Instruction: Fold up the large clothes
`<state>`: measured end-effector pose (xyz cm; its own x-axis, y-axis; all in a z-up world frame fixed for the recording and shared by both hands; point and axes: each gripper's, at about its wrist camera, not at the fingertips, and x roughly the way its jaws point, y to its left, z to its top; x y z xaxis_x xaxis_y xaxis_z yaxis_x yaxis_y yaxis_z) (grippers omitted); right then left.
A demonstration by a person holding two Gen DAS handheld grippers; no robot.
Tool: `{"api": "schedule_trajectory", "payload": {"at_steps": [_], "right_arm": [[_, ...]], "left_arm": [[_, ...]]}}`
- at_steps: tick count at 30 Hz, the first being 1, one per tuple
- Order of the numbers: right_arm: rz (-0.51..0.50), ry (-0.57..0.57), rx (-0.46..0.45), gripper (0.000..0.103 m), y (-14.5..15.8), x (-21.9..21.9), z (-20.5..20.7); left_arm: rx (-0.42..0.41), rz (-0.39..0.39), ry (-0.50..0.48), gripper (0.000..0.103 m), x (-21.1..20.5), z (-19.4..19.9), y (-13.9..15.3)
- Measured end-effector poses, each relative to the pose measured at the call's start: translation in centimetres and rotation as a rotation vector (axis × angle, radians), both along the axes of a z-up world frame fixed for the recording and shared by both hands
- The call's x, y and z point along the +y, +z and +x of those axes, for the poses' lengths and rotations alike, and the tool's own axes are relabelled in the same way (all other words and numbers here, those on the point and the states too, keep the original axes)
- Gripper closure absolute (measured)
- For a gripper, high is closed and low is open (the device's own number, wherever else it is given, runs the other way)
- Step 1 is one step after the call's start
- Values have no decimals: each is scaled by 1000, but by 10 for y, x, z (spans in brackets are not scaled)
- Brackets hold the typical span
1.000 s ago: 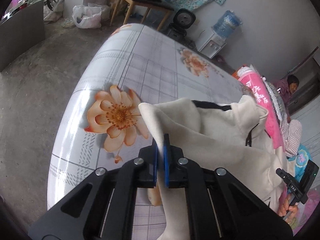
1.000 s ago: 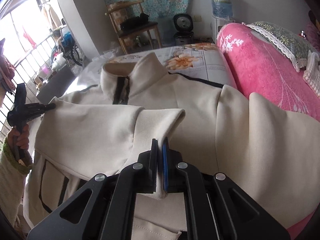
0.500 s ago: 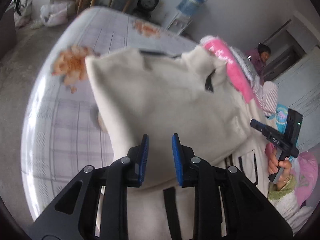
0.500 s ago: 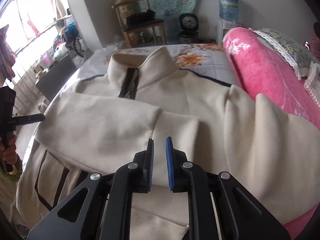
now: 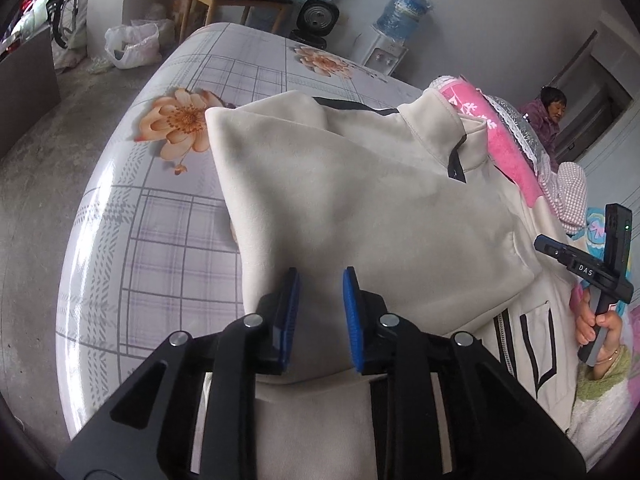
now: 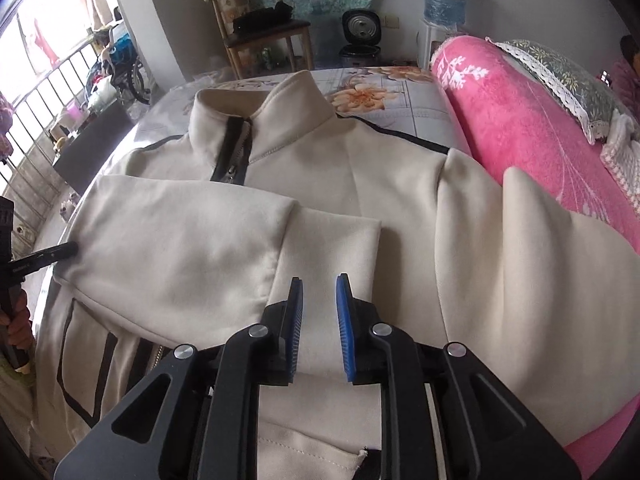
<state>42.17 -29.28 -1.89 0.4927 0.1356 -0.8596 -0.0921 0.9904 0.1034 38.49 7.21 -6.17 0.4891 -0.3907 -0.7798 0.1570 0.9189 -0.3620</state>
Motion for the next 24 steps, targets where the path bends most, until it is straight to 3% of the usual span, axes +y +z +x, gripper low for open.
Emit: {"api": "schedule_trajectory", "payload": {"at_steps": [3,7,11,14,16,19,24], "right_arm": [[-93,-7,59,77,-26,4,14],[-40,-73,52,76,-16,-13,10],[-14,-52,8,73,2,-14,-9],[-21,-2,4,56,-1,-3,-16],[-60,14,35,55,-13,3,-16],[-50,-29,80,50,-23,-6,-15],[7,-90,53,50,-3,-17,-8]], "left_arm": [[-16,21,0,81,-1,0,1],[-13,23,9,80,5,-6,7],[-97,43,-11,50,4,-20,28],[-66,73,-21,47,-5,-15,23],[-37,115,-25,46,-15,-11,12],[-67,198,-38,41,-29,-14,8],[-72,204,-34,39,-31,-17,10]]}}
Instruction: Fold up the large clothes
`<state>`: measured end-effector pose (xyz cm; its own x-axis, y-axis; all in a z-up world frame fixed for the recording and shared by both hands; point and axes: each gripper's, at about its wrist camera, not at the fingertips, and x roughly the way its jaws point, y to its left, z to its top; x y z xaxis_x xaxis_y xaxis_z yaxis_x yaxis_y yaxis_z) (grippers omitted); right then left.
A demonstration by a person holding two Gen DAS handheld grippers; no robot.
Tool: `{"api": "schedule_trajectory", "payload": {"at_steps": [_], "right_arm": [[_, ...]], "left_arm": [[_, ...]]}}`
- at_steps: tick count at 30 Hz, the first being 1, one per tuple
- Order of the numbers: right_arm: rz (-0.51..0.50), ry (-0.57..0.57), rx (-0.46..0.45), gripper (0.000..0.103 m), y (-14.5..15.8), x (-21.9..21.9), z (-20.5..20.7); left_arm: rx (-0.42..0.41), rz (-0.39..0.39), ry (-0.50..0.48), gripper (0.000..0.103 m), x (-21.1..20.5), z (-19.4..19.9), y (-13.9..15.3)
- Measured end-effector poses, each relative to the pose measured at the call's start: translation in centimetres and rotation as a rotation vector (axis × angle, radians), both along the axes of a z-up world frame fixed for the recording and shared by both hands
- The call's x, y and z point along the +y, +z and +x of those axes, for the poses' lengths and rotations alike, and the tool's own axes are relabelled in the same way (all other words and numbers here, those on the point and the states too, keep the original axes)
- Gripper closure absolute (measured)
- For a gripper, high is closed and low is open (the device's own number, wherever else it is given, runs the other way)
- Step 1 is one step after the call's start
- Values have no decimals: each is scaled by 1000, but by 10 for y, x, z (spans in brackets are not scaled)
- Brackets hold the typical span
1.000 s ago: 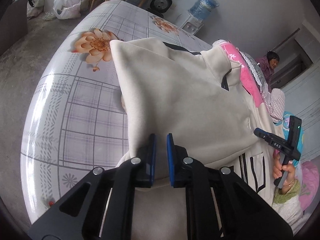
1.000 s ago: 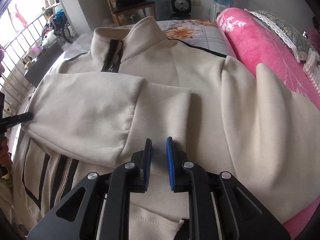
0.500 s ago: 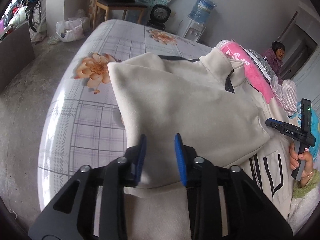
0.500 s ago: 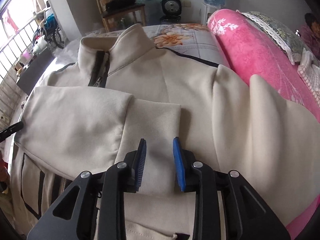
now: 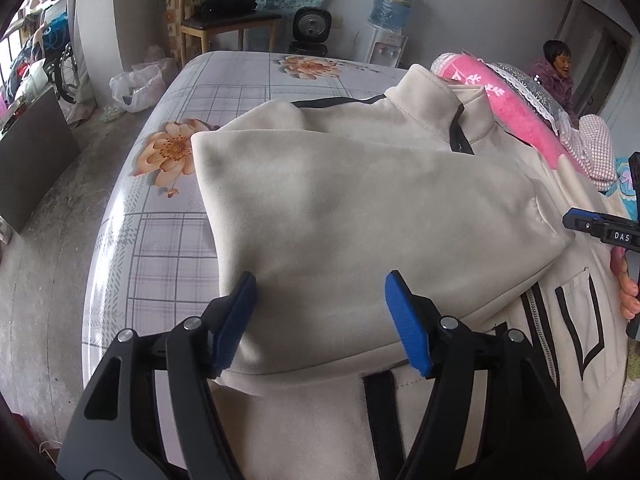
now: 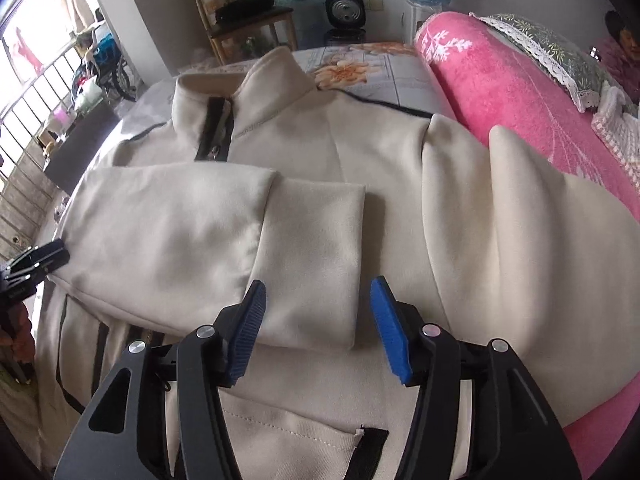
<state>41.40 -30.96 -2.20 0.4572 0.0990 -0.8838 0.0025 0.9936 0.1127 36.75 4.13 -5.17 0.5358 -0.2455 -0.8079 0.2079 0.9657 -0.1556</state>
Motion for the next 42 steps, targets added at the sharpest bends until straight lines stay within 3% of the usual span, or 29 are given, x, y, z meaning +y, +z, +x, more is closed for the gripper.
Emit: {"api": "schedule_trajectory", "payload": {"at_steps": [4,6,8,10,15,17,22,28,34,39,42], "right_arm": [[-7,-30,69,52,-18,-1,21],[-47,-22,67,63,-24,4,23],[-81,-16,50,88,-20,10,21],[-106,-12,31,98,-13,14,18],[-140,-54,-76,100,20,9,4],[-134,-69,-66,100,18,3,6],[-182,-103,8,100,-19,-2,10],[-240,-107,-83,100,11,9,2],[-278,-106,-3,100,-24,5,12],[-388,-118,-16,99,-5,12,8],[-376,-107,-61,75,16,17,1]], "left_arm": [[-4,-16,18,39,1,1,0],[-8,-17,27,39,1,1,-1],[-15,-11,31,40,0,1,-1],[-21,0,28,40,-1,1,-2],[-26,-6,10,40,-5,1,3],[-27,-6,7,40,-8,2,3],[-19,16,3,40,-16,3,-3],[-40,23,-22,40,-20,-2,8],[-16,35,-6,40,-18,3,-3],[-24,31,-2,40,-16,1,1],[-53,17,5,40,-12,-1,12]]}}
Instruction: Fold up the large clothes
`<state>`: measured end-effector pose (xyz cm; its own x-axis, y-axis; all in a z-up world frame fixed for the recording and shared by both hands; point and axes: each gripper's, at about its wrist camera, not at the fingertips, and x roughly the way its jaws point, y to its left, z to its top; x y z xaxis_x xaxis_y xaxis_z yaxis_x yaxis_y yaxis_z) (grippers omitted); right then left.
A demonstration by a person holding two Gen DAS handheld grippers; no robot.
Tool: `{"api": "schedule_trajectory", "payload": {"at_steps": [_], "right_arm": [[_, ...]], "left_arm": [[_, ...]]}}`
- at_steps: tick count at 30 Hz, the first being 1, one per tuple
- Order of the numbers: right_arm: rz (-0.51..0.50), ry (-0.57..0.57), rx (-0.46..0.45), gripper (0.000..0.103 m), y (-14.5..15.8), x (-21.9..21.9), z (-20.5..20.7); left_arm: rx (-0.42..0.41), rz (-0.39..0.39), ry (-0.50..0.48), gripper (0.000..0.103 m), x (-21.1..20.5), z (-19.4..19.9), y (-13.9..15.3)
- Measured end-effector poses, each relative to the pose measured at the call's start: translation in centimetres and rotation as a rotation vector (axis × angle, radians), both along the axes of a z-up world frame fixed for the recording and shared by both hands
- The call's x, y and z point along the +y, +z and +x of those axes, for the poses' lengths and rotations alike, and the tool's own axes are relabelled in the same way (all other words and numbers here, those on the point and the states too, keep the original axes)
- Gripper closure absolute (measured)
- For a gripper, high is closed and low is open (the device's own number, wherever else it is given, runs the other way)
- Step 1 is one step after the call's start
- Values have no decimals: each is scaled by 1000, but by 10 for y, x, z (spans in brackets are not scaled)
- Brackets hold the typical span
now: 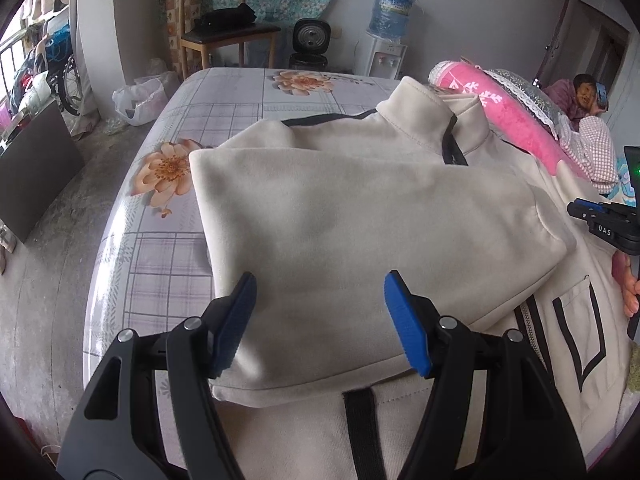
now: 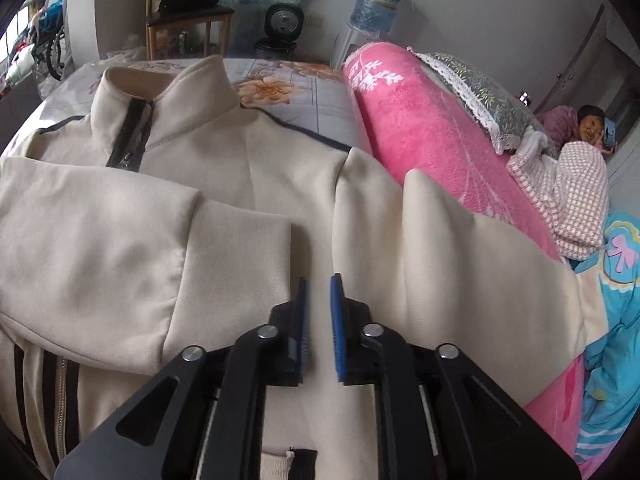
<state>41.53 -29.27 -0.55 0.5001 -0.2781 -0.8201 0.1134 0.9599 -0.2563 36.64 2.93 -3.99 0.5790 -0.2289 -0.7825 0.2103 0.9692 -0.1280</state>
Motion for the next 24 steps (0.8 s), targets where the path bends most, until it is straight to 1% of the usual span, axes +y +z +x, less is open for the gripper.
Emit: {"api": "schedule_trajectory", "payload": {"at_steps": [1,2,5,6,8,10,12,14,16,18,19,20,21,22,23,24], "right_arm": [[25,28,-9,63,5,5,-1],[53,65,-14,57,8,11,-3],[136,176,18,51,3,35,-2],[162,201,35,51,-2,41,-2],[180,225,74,51,-18,51,-1],[182,220,129,51,-36,52,1],[205,202,119,48,-36,48,-3],[225,187,112,48,-27,44,-7],[249,199,96,48,-19,44,-11],[276,211,88,45,-17,43,-15],[284,217,92,40,-19,45,-16],[282,217,105,37,-25,46,-16],[276,214,126,37,-33,47,-15],[257,217,138,36,-40,49,-14],[224,228,120,33,-40,52,-16],[198,227,127,32,-39,55,-17]], "left_arm": [[-5,-2,3,40,1,1,2],[-5,-1,6,40,1,2,3],[18,6,15,40,1,6,-2],[29,11,18,40,0,7,-6],[41,26,19,40,-2,8,-13],[26,50,13,40,-4,5,-15],[23,49,6,40,-4,2,-11],[-5,36,-14,40,-5,-5,0],[-27,53,-51,39,-10,-14,6],[-5,86,-82,38,-16,-19,1],[16,105,-90,37,-19,-20,-4],[41,129,-92,37,-22,-21,-12],[56,151,-91,37,-24,-22,-20],[39,149,-81,36,-23,-24,-21],[42,140,-73,36,-21,-24,-21],[53,131,-62,36,-20,-23,-20]]}}
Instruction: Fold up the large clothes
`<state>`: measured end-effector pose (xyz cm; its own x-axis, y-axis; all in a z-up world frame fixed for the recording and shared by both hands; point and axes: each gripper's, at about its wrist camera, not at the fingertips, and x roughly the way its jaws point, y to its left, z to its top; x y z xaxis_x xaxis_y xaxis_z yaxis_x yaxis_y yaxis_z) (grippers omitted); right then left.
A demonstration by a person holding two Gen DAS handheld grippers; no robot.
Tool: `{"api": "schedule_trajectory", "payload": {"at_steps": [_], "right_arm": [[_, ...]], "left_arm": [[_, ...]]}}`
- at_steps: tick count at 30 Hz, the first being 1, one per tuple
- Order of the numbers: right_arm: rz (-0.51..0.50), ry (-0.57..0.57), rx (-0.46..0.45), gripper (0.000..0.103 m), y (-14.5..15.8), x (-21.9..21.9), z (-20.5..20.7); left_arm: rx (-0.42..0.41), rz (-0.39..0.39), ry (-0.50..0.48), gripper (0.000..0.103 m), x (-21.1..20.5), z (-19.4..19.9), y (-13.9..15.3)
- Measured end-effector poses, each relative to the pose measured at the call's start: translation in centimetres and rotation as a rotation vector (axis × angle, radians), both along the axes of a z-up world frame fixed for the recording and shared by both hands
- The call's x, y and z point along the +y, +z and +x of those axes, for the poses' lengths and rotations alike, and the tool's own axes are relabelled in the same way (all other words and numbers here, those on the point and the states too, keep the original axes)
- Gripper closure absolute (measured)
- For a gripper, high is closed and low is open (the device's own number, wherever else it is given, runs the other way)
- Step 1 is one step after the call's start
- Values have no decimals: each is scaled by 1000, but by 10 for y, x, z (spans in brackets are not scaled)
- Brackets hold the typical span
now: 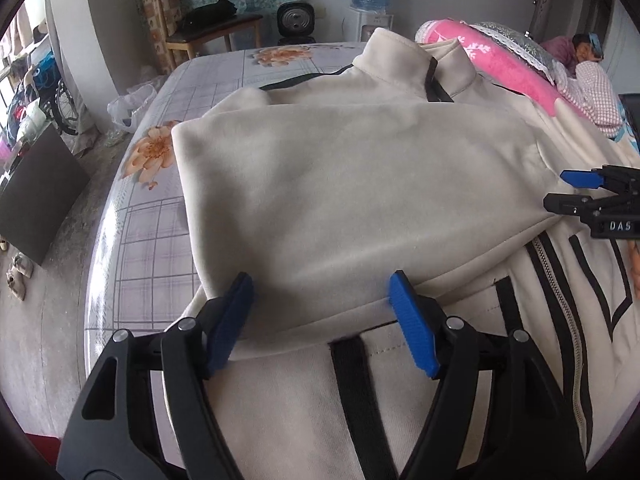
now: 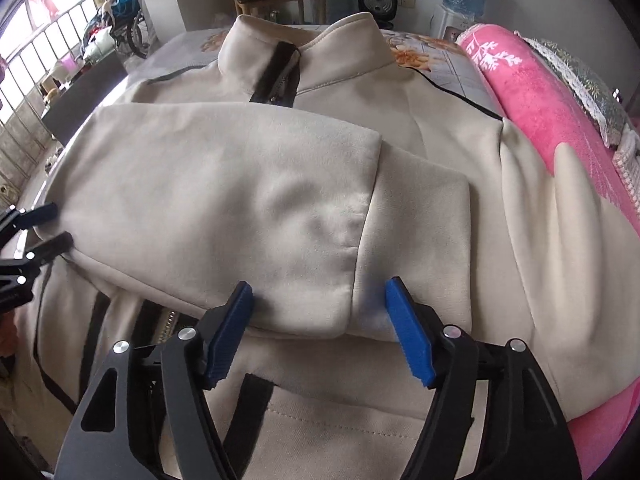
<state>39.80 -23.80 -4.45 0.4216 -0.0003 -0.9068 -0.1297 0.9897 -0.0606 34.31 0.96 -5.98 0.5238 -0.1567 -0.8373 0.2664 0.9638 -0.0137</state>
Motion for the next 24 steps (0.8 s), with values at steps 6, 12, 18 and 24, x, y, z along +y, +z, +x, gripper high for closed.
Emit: {"api": "schedule_trajectory", "payload": {"at_steps": [6,12,18,24], "right_arm": [[-45,-9,-28,32,26,7,-22],[-52,-31,-30,18,33,5,-53],[-35,-72,-11,13,31,-1,-89],[-10,-113,14,8,19,-5,-115]], "left_arm": [[-33,36,10,35,-3,-14,26],[-53,36,13,31,-18,-28,53],[-43,21,14,24,-47,-23,55],[15,29,29,24,-76,-5,29]]}}
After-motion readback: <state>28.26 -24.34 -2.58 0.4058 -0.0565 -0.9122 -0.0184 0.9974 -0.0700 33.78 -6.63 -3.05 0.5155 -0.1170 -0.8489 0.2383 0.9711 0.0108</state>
